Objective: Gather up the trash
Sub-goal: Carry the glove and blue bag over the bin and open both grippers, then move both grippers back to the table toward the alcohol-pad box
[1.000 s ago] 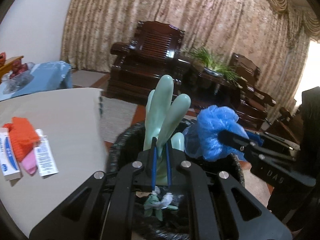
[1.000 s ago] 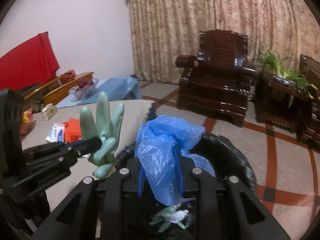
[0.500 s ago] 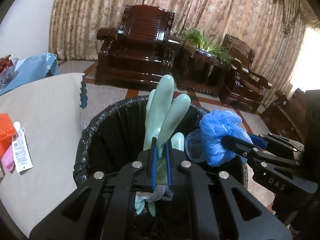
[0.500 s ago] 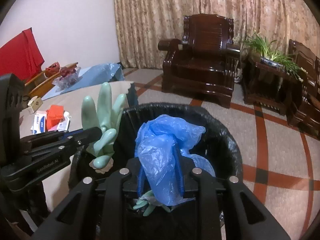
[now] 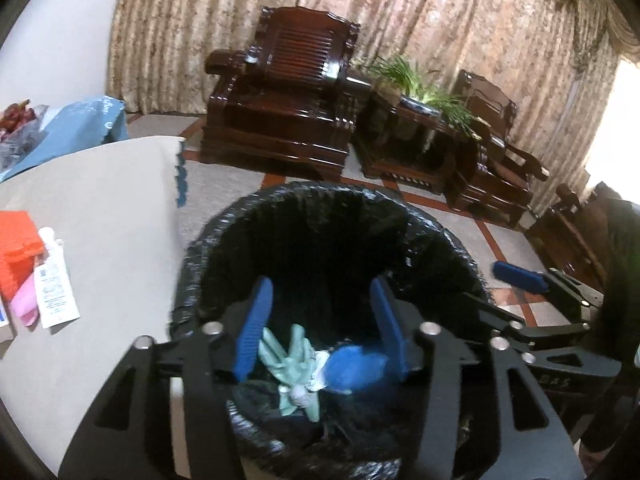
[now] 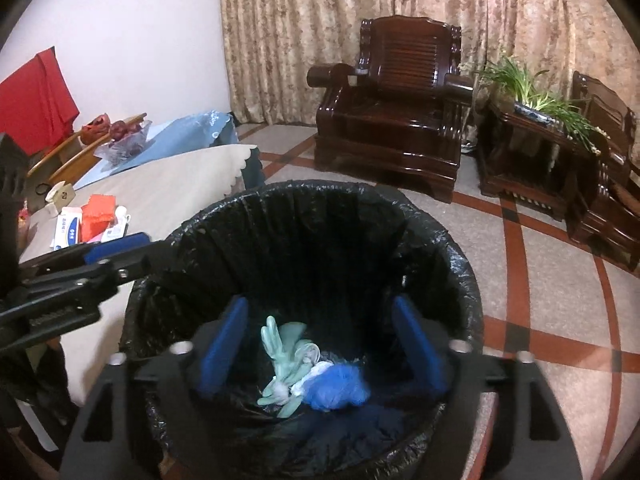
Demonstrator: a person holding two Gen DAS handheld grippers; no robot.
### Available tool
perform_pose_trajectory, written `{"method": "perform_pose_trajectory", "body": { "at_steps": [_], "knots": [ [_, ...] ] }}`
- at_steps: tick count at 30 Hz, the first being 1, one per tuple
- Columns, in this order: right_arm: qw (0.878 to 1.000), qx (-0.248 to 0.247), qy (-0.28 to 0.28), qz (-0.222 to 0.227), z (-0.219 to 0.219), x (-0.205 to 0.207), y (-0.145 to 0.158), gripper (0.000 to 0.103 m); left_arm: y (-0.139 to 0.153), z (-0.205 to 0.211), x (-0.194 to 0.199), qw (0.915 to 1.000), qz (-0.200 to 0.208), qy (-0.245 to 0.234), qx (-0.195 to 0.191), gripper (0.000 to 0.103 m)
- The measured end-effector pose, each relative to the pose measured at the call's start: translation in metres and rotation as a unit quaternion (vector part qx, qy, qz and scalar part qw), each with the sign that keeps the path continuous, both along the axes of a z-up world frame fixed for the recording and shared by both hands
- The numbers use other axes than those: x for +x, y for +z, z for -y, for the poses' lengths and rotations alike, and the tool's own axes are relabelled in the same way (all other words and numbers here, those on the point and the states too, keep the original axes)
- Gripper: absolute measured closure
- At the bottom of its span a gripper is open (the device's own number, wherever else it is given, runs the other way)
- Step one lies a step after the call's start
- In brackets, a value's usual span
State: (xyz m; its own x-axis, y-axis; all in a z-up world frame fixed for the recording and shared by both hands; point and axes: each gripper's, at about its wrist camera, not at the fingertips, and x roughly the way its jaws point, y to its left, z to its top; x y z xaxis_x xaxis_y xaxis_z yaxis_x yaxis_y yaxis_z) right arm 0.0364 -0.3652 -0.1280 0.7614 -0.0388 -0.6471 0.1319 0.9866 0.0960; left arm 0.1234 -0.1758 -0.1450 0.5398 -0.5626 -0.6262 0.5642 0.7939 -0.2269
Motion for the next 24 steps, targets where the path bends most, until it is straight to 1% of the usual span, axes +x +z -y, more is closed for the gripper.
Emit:
{"method": "perform_pose_trajectory", "body": {
  "at_steps": [1, 2, 3, 5, 6, 10, 14, 19, 24],
  "knots": [
    [1.000, 0.001, -0.002, 0.005, 0.000, 0.000, 0.003, 0.009, 0.003, -0.008, -0.001, 0.9999, 0.006, 0.012, -0.001, 0.037],
    [1.000, 0.003, -0.002, 0.012, -0.002, -0.001, 0.006, 0.006, 0.005, -0.014, -0.002, 0.9997, 0.011, 0.022, -0.001, 0.030],
    [1.000, 0.003, -0.001, 0.017, -0.005, 0.000, 0.009, 0.006, 0.007, -0.018, -0.003, 0.9995, 0.014, 0.028, -0.001, 0.025],
    [1.000, 0.003, 0.005, 0.026, -0.010, 0.002, 0.016, 0.006, 0.015, -0.032, -0.005, 0.9984, 0.025, 0.051, 0.001, 0.018],
    [0.999, 0.002, 0.010, 0.032, -0.015, 0.003, 0.020, 0.006, 0.020, -0.040, -0.006, 0.9974, 0.033, 0.064, 0.001, 0.017],
    [0.998, 0.002, 0.035, 0.056, -0.037, 0.013, 0.035, 0.006, 0.037, -0.070, -0.009, 0.9933, 0.056, 0.100, 0.008, 0.015],
    [0.996, 0.007, 0.058, 0.074, -0.061, 0.026, 0.044, 0.006, 0.052, -0.102, -0.012, 0.9869, 0.077, 0.141, 0.015, 0.015],
    [0.992, 0.010, 0.091, 0.085, -0.094, 0.047, 0.047, 0.006, 0.060, -0.139, -0.012, 0.9777, 0.090, 0.188, 0.024, 0.015],
    [0.989, 0.011, 0.119, 0.090, -0.125, 0.066, 0.046, 0.006, 0.059, -0.182, -0.008, 0.9667, 0.095, 0.234, 0.040, 0.016]
  ]
}}
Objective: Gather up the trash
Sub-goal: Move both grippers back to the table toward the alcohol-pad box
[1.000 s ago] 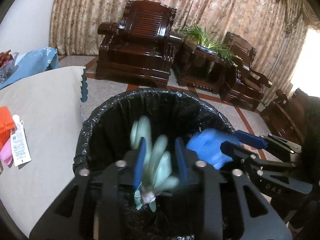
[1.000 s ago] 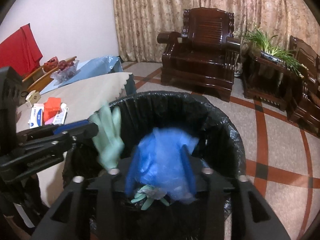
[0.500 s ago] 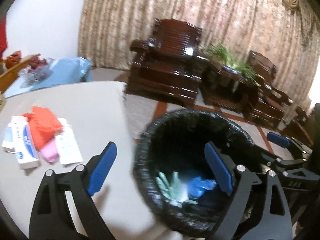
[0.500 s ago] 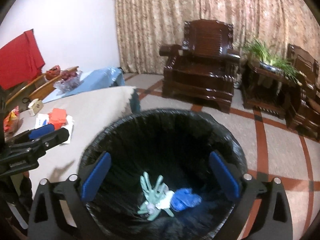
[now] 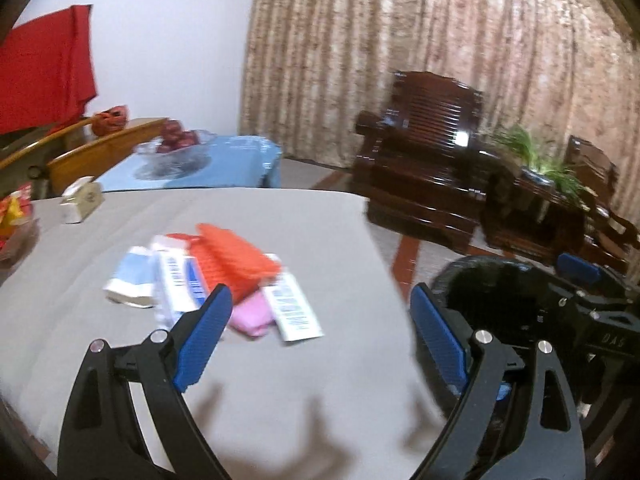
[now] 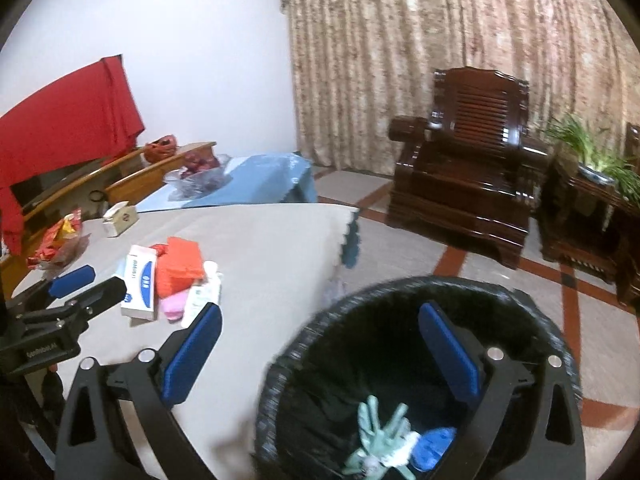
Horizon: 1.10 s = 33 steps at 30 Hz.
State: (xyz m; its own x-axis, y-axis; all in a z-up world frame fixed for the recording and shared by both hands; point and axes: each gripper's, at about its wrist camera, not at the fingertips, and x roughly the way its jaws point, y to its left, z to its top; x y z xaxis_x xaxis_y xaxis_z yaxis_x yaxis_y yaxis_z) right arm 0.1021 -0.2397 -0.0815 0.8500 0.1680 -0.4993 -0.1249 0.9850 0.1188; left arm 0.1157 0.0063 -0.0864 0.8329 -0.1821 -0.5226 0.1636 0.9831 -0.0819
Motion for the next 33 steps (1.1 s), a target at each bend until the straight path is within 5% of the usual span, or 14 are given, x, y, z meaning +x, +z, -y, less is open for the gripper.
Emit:
{"method": "perform_pose_trajectory", "body": {
  "at_steps": [12, 33],
  "knots": [
    [0.999, 0.000, 0.049, -0.005, -0.064, 0.047, -0.017, 0.006, -0.027, -0.075, 0.026, 0.9960, -0.030, 0.083, 0.006, 0.036],
    [0.996, -0.010, 0.073, -0.043, -0.102, 0.091, -0.051, 0.006, -0.088, -0.089, 0.079, 0.9916, -0.092, 0.090, -0.015, 0.062]
  ]
}}
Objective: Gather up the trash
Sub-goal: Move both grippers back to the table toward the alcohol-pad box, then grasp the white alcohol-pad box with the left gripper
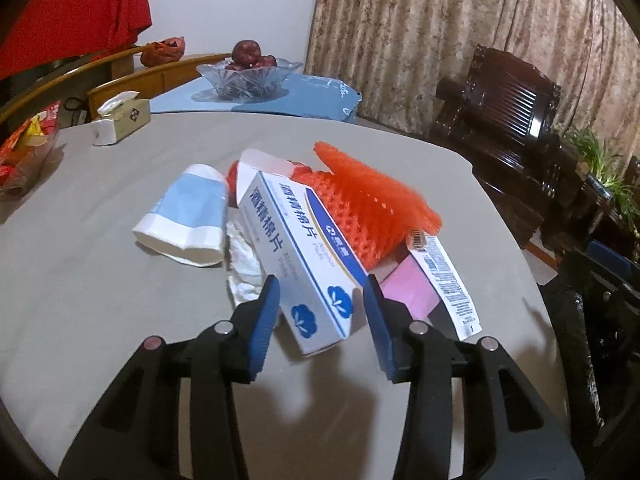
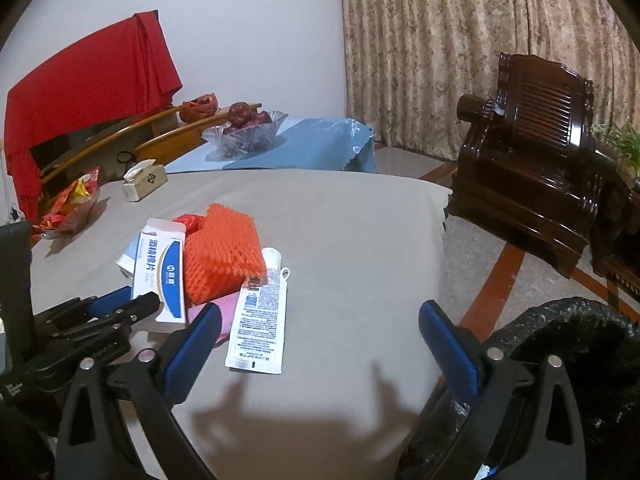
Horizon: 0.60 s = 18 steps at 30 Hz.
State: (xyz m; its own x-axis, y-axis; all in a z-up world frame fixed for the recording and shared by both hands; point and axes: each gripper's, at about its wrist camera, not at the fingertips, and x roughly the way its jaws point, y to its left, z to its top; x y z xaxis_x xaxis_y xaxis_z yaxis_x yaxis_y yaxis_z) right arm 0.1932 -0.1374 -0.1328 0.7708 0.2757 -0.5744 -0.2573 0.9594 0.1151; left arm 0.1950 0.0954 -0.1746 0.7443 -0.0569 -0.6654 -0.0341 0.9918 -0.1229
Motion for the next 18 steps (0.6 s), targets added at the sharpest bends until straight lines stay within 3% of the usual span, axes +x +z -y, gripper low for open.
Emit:
{"method": "perform_pose_trajectory", "body": {
  "at_steps": [5, 15, 18],
  "knots": [
    [1.000, 0.001, -0.003, -0.005, 0.002, 0.002, -0.005, 0.006, 0.003, 0.009, 0.003, 0.9999, 0.008, -0.013, -0.006, 0.065],
    [1.000, 0.002, -0.005, -0.010, 0.006, 0.005, -0.008, 0.006, -0.005, 0.007, 0.016, 0.9995, -0.015, 0.006, -0.025, 0.029],
    [1.000, 0.003, -0.004, -0.010, 0.007, 0.007, -0.009, 0.006, -0.006, 0.010, 0.020, 0.9995, -0.017, 0.011, -0.022, 0.028]
  ]
}}
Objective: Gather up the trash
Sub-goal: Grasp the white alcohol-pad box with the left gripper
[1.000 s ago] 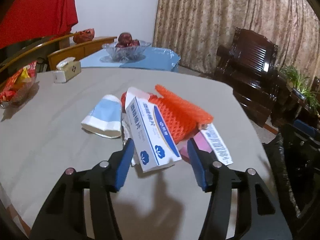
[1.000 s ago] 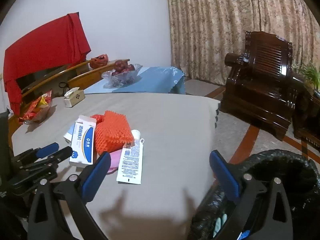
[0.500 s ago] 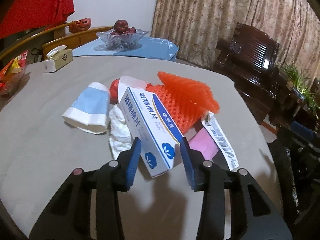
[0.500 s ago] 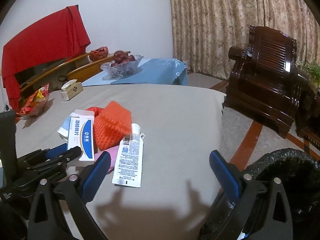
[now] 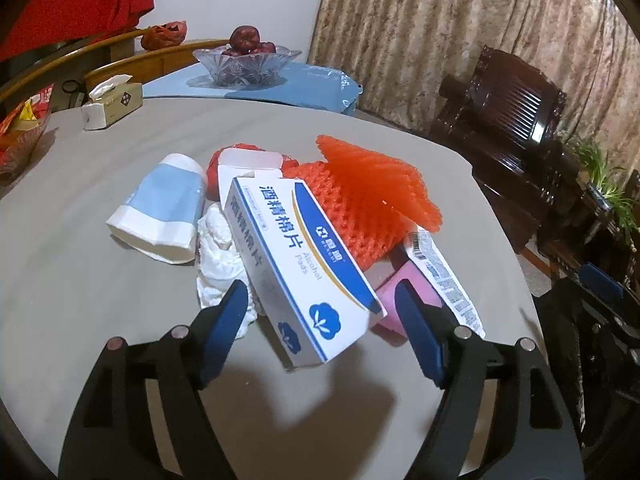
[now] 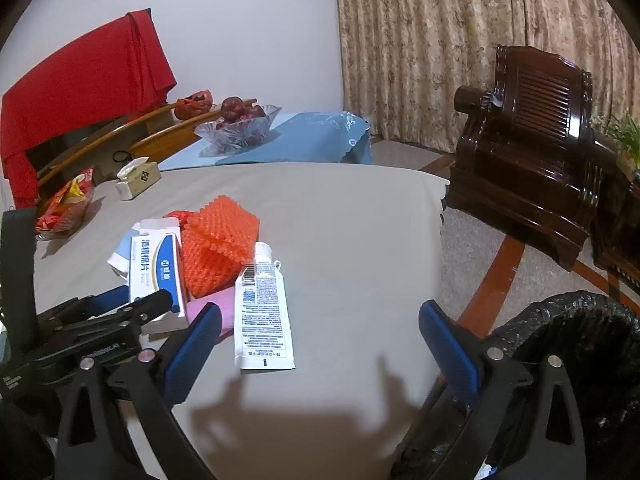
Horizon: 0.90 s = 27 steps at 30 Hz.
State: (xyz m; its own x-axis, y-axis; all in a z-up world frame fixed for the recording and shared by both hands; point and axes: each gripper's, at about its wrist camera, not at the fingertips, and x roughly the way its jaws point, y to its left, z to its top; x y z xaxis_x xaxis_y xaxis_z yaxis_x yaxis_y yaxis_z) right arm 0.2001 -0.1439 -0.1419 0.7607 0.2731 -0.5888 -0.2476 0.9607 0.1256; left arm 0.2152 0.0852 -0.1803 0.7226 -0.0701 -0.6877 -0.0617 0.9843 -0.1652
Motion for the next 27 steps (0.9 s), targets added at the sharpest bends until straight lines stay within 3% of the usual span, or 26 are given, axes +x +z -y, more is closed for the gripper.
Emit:
{"method": "perform_pose_trajectory", "body": {
  "at_steps": [10, 14, 17, 23, 27],
  "knots": [
    [1.000, 0.002, -0.002, -0.002, 0.001, 0.003, -0.001, 0.006, -0.007, 0.017, 0.019, 0.9985, -0.014, 0.021, 0.049, 0.020],
    [1.000, 0.004, -0.002, -0.003, 0.001, 0.004, -0.002, 0.006, -0.008, 0.017, 0.018, 0.9967, -0.016, 0.028, 0.074, 0.032],
    [1.000, 0.005, 0.000, -0.005, -0.001, 0.004, -0.004, 0.006, -0.006, 0.007, 0.008, 0.9978, -0.015, 0.027, 0.058, 0.036],
    [1.000, 0.008, 0.005, -0.007, -0.007, 0.004, -0.007, 0.006, -0.002, -0.008, -0.012, 0.9979, -0.018, 0.014, 0.062, 0.040],
    [1.000, 0.008, 0.008, -0.010, -0.011, 0.005, -0.009, 0.006, -0.005, -0.015, -0.015, 0.9976, -0.026, 0.016, 0.061, 0.033]
  ]
}}
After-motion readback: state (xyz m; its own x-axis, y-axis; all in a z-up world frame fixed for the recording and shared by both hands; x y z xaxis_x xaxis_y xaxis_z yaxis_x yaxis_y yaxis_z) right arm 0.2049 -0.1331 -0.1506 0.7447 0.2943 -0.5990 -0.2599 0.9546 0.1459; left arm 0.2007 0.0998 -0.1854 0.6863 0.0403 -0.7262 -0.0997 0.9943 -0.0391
